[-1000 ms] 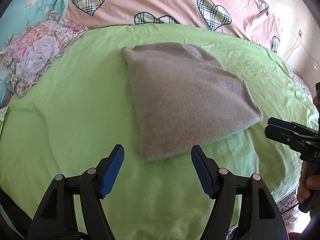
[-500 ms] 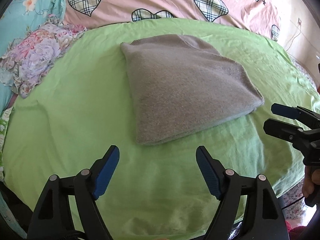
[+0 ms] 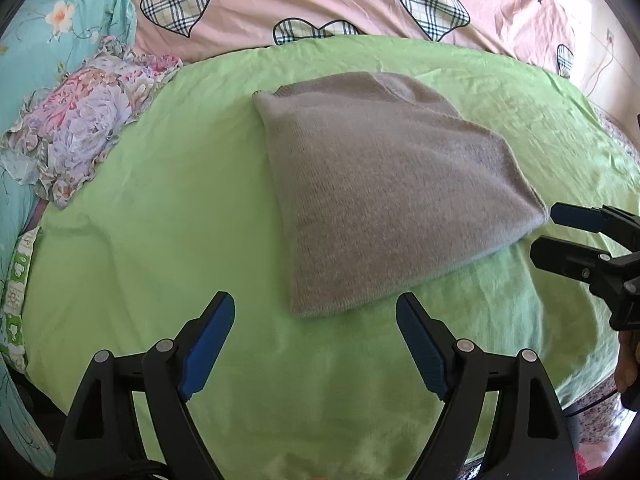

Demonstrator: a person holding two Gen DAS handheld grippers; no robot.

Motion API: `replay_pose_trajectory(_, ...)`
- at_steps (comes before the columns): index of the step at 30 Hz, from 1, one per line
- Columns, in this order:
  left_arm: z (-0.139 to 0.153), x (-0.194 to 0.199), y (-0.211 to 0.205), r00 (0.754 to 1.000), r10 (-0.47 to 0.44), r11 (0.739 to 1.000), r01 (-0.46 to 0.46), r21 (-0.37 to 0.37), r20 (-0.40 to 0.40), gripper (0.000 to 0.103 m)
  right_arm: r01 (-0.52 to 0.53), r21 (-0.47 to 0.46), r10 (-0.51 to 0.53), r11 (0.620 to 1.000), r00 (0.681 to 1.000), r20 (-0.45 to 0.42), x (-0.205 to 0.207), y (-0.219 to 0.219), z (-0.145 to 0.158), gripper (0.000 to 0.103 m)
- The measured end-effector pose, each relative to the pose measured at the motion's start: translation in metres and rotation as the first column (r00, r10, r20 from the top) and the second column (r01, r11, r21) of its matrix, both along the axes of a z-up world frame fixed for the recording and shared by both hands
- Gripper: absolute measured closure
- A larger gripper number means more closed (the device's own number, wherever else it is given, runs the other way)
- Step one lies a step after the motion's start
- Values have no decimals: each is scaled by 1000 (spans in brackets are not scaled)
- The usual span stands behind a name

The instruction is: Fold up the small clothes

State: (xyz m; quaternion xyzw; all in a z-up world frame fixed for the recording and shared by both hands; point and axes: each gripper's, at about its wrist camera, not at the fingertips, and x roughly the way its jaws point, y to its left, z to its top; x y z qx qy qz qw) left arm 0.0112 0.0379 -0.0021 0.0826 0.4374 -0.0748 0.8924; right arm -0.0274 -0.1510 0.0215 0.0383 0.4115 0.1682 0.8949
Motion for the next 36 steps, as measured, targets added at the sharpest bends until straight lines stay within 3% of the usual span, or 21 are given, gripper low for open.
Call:
replay_pose_trajectory(12, 13, 25, -4, 999, 21, 1000, -21, -10, 34, 17, -20, 2, 20, 1000, 1000, 7, 25, 6, 8, 12)
replay_pose_trajectory(36, 8, 43, -3, 999, 45, 999, -45, -18, 16, 16, -17, 19, 18, 1000, 999, -29, 54, 8, 5, 12)
